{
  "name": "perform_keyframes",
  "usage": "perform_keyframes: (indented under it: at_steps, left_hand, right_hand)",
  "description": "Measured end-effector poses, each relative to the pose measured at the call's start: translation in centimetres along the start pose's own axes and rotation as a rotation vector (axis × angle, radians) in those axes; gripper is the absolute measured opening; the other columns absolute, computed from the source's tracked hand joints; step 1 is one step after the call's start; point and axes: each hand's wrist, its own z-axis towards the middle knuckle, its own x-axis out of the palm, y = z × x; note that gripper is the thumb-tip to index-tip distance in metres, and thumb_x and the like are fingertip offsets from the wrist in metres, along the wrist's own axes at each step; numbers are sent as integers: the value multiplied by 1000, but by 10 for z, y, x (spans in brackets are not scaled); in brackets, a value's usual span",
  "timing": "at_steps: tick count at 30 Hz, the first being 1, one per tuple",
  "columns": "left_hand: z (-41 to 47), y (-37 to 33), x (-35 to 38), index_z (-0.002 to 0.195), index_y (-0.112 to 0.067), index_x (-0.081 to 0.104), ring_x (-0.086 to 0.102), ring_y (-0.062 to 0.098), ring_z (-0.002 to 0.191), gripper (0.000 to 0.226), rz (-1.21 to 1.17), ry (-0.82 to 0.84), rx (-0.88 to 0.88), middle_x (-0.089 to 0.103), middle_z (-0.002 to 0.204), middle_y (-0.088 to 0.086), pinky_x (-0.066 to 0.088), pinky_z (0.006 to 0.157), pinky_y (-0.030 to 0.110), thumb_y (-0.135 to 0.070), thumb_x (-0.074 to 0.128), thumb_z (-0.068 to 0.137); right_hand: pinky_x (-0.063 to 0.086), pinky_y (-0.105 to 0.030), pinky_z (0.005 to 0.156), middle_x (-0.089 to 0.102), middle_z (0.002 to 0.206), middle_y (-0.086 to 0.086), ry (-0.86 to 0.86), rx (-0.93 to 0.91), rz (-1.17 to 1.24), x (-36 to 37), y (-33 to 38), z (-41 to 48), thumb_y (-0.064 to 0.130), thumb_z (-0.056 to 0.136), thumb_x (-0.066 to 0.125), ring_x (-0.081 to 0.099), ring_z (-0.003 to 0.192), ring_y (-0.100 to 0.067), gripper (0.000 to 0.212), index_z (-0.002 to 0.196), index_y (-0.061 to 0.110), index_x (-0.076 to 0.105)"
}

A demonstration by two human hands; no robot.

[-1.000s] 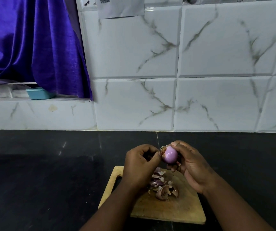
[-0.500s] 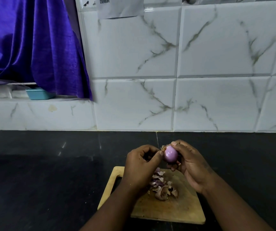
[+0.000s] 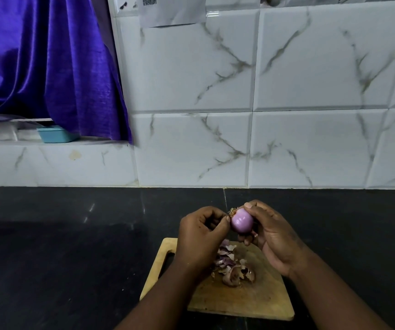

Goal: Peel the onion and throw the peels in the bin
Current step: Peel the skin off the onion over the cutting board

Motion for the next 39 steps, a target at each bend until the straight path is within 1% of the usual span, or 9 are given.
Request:
perform_keyframes:
  at_steps: [6, 9, 12, 15, 22, 28, 32, 35, 39]
  left_hand:
    - [3, 6, 1, 81, -26, 69, 65, 9, 72, 20, 152, -76, 59, 69, 79, -3, 54, 61, 27, -12, 65, 96]
    - [6, 8, -3, 74, -27, 65, 56, 2, 64, 25, 173, -124, 25, 65, 72, -4, 45, 58, 22, -14, 65, 96]
    - [4, 7, -3, 75, -25, 72, 64, 5, 67, 25, 237, -85, -17, 70, 73, -3, 52, 59, 29, -27, 66, 98]
    - [2, 4, -3, 72, -18, 73, 66, -1, 64, 28, 298, -83, -18, 68, 72, 4, 45, 51, 15, -29, 70, 98]
    - [1, -4, -2, 92, -25, 75, 70, 8, 85, 5, 59, -79, 65, 74, 90, -4, 54, 63, 13, -23, 73, 96]
    - [1, 0, 1, 94, -22, 76, 73, 15, 86, 9, -1, -16, 58, 76, 91, -3, 60, 65, 23, -14, 75, 95]
    - [2, 5, 0, 95, -26, 77, 73, 12, 88, 13, 149, -71, 160, 76, 90, -9, 64, 76, 37, -13, 74, 95]
    - [2, 6, -2, 99, -26, 77, 71, 5, 89, 14, 297, -117, 253, 74, 91, -14, 62, 76, 29, -13, 74, 95]
    - [1, 2, -1, 97, -26, 71, 64, 1, 88, 13, 409, -110, 270, 68, 91, -13, 53, 69, 15, -14, 66, 100]
  right_hand:
    - [46, -28, 49, 69, 86, -16, 11, 54, 27, 0, 1, -1, 25, 102, 54, 60, 58, -21, 22, 95, 10, 70]
    - [46, -31, 52, 72, 83, -14, 27, 89, 58, 0, 2, -2, 25, 102, 54, 61, 57, -23, 23, 94, 12, 72]
    - [49, -28, 50, 71, 88, -16, 26, 75, 50, -1, 2, -3, 25, 103, 53, 63, 60, -23, 21, 99, 10, 68]
    - [49, -30, 55, 68, 98, -16, 23, 51, 6, -2, 1, -1, 25, 102, 54, 65, 68, -21, 19, 101, 11, 68]
    - [51, -30, 58, 68, 93, -11, 32, 37, 4, -2, -1, 0, 23, 100, 57, 65, 76, -18, 16, 96, 12, 67]
    - [51, -28, 55, 67, 96, -13, 33, 33, -29, -2, -1, 1, 23, 100, 57, 65, 76, -18, 22, 102, 4, 66]
    - [49, -33, 59, 66, 102, -14, 21, 41, -28, 1, -2, 0, 23, 100, 58, 65, 80, -21, 29, 105, -5, 60]
    - [52, -36, 63, 68, 98, -15, 23, 58, 4, 3, -2, 0, 25, 97, 62, 66, 77, -22, 30, 103, -4, 61]
    - [57, -28, 55, 68, 96, -16, 39, 65, -17, 6, 0, -2, 23, 95, 64, 69, 70, -17, 34, 106, -9, 59]
